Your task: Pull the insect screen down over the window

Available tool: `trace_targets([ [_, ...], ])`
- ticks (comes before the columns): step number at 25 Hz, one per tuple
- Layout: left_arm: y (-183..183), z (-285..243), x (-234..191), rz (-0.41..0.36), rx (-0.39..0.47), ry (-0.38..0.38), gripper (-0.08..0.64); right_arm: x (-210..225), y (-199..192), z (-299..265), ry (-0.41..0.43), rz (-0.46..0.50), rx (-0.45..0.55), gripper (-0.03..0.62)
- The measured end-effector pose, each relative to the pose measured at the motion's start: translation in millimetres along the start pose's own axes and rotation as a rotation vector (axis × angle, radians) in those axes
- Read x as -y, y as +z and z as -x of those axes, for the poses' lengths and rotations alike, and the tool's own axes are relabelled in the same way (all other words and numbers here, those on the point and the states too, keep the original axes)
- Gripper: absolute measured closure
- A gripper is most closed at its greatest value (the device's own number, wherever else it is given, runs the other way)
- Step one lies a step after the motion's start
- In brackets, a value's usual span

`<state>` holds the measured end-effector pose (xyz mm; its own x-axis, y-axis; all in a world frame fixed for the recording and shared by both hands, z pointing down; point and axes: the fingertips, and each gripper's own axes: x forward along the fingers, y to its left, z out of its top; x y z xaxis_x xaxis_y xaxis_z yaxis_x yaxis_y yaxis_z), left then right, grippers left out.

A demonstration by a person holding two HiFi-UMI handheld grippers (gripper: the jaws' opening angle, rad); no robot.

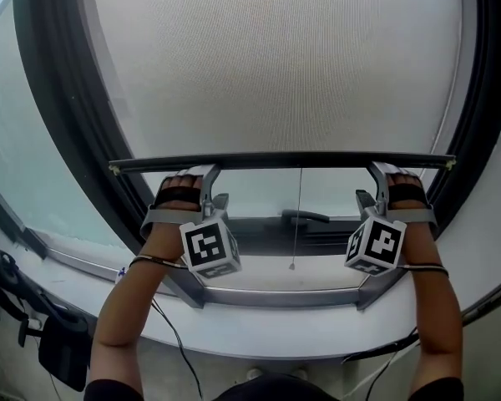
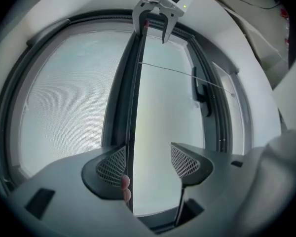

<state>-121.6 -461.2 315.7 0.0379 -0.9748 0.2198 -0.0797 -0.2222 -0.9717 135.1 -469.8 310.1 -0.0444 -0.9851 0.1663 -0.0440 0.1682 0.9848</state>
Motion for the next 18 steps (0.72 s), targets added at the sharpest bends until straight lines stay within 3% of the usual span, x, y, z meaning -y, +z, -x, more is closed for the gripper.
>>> trace_targets([
  [3,2.5,-0.5,15.7,0.012,0.024,-0.018,0.273,-24.0,-2.4,-1.1,0.052,0.034,0.002,0.305],
  [9,-0.8,-0.9,25.1,0.018,0.025,-0.048,0.273,-31.0,-1.7,0.6,0.08,0.064,-0.012,0.305],
  [13,-8.6,-11.7,69.7,-0.028,-0.005,-0.142,0.273,-71.5,-5.2,-4.8,0.142,0.077,-0.013,0.305],
  [18,-13.5,-15.7,98.9,-0.046,-0.024,-0.173,0.273,-100.6,-5.9,-9.4,0.143,0.066,-0.034,0.304],
])
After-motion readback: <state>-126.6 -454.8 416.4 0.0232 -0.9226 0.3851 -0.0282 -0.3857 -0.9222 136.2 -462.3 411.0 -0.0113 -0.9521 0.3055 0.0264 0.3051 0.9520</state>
